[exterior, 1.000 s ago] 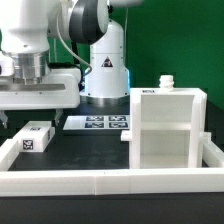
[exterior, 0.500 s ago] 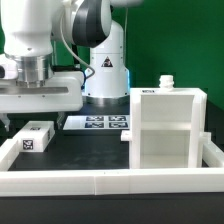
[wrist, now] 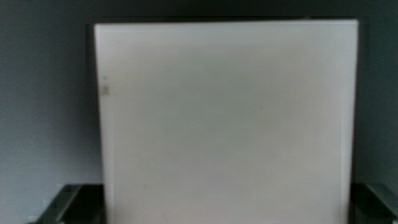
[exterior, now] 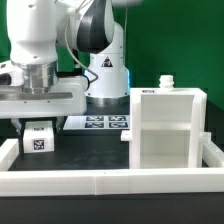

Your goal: Assemble cabinet

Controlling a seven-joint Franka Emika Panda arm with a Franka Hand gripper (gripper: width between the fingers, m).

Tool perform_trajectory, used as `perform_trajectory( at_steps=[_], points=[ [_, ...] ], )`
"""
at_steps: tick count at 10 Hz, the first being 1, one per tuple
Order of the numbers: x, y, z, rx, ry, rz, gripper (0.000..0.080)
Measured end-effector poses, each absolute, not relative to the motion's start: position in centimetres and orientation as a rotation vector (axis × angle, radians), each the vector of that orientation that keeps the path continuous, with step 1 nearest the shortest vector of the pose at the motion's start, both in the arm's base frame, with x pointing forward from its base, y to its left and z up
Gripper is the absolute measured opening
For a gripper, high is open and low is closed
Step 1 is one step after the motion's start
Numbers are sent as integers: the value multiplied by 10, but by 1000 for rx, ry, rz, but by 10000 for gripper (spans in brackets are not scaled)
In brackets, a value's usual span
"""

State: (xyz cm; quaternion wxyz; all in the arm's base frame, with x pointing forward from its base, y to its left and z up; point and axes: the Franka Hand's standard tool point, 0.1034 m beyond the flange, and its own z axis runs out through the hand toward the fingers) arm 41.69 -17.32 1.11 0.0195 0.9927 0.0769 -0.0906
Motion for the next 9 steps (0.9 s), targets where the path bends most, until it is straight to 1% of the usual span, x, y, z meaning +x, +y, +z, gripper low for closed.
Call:
perform_trajectory(
  at_steps=[5, 7, 9],
  points=[
    [417, -173, 12, 3080, 241, -274, 561],
    [424, -163, 31, 3085, 267, -240, 561],
    [431, -138, 55, 3103, 270, -255, 563]
  ],
)
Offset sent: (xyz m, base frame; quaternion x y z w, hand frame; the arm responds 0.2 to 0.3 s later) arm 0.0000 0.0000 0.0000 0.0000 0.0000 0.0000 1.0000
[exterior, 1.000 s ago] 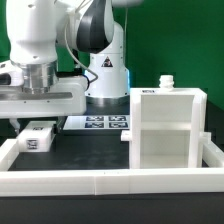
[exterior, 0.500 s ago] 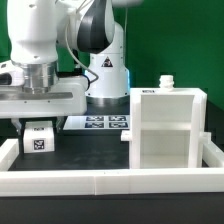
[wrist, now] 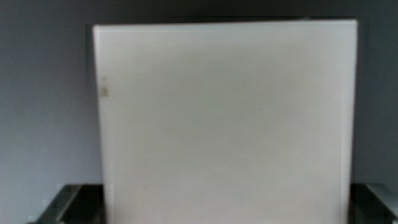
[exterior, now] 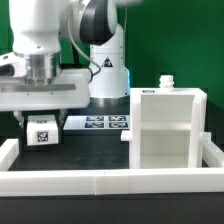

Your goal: Assemble cabinet

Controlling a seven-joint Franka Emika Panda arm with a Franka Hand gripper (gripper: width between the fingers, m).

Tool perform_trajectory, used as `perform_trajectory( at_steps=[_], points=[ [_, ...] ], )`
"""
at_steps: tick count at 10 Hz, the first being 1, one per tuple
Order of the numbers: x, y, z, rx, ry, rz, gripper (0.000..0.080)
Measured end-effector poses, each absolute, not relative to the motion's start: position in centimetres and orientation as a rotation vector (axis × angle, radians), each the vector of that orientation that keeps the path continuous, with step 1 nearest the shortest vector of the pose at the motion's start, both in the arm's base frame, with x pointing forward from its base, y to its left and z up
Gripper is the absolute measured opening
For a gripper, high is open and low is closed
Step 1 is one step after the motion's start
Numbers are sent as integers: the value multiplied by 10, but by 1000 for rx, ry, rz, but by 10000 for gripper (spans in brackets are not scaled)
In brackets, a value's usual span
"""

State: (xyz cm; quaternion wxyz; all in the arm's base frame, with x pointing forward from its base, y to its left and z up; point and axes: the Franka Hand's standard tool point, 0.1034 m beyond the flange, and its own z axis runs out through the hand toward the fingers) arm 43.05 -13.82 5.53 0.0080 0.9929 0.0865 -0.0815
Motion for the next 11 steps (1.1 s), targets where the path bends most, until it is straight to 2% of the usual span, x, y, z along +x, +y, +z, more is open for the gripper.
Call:
perform_trajectory(
  at_steps=[2, 3, 7, 9, 11],
  points=[
    [446, -100, 85, 3114, 232, -235, 563],
    [449, -89, 87, 3112, 233, -228, 563],
    [448, -89, 85, 3111, 251, -235, 563],
    [453, -78, 110, 3130, 241, -288, 563],
    [470, -45, 149, 3138, 155, -301, 563]
  ],
)
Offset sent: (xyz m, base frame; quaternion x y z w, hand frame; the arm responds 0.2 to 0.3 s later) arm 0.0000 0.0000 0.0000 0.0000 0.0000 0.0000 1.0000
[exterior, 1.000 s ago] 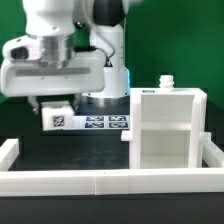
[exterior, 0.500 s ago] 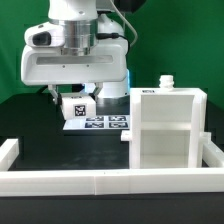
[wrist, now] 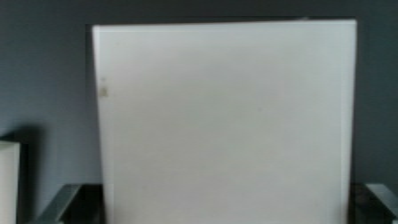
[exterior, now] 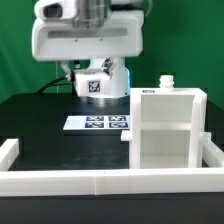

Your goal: Assemble cabinet

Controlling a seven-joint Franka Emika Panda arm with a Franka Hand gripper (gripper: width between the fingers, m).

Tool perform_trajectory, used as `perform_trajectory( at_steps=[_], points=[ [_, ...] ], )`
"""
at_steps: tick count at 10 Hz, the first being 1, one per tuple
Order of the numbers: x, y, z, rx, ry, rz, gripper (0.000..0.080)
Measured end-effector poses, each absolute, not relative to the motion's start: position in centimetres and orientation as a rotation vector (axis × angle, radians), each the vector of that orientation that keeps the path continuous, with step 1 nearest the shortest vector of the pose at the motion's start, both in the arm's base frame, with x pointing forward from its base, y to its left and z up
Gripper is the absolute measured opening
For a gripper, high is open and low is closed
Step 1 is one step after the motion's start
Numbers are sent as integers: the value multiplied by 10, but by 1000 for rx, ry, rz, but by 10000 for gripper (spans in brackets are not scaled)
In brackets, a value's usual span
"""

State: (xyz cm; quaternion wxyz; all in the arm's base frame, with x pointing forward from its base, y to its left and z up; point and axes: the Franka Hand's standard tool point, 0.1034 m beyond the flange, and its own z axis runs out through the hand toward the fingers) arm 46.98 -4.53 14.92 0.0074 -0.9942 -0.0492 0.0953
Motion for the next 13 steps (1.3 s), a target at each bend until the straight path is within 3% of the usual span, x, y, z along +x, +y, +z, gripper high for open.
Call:
perform_trajectory(
  at_steps=[2, 3, 9, 11, 13],
  points=[
    [493, 12, 184, -3142, 16, 342, 563],
    [504, 31, 193, -3159, 61, 349, 563],
    [505, 29, 186, -3154, 1, 348, 563],
    [534, 41, 187, -3162, -14, 306, 563],
    [546, 42, 182, -3167, -18, 297, 563]
  ],
)
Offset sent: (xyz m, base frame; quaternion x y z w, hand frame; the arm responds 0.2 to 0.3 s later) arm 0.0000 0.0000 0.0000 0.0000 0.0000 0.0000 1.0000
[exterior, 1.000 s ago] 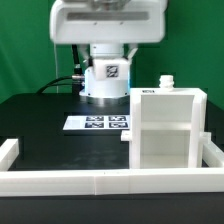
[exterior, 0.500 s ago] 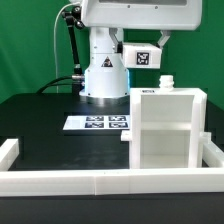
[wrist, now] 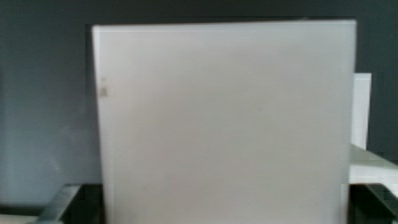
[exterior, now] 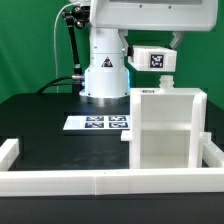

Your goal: Assemble cabinet

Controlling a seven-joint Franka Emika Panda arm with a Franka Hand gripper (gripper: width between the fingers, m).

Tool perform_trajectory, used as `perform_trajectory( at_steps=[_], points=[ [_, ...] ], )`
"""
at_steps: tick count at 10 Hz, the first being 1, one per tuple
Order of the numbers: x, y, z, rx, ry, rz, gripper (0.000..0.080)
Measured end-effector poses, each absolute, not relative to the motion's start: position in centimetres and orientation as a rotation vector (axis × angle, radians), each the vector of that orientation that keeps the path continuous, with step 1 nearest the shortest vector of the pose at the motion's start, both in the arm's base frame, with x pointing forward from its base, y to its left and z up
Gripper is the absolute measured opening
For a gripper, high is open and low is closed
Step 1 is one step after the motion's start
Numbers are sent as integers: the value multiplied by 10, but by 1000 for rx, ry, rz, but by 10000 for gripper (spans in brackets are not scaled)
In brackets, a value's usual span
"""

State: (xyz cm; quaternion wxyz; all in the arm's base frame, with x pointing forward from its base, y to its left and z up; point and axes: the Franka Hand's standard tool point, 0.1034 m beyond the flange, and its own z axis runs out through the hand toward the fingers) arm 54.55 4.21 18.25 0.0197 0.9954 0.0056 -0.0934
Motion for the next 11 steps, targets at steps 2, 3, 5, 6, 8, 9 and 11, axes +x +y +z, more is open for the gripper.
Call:
perform_trajectory(
  at_steps=[2, 3, 5, 6, 8, 9, 11],
  points=[
    [546, 44, 175, 3086, 16, -285, 563],
    [546, 43, 175, 3086, 17, -284, 563],
    [546, 43, 175, 3086, 17, -286, 563],
    [546, 44, 174, 3085, 16, -288, 563],
    [548, 57, 173, 3089, 34, -277, 563],
    [549, 61, 172, 3090, 44, -275, 563],
    [551, 65, 172, 3090, 54, -272, 563]
  ],
)
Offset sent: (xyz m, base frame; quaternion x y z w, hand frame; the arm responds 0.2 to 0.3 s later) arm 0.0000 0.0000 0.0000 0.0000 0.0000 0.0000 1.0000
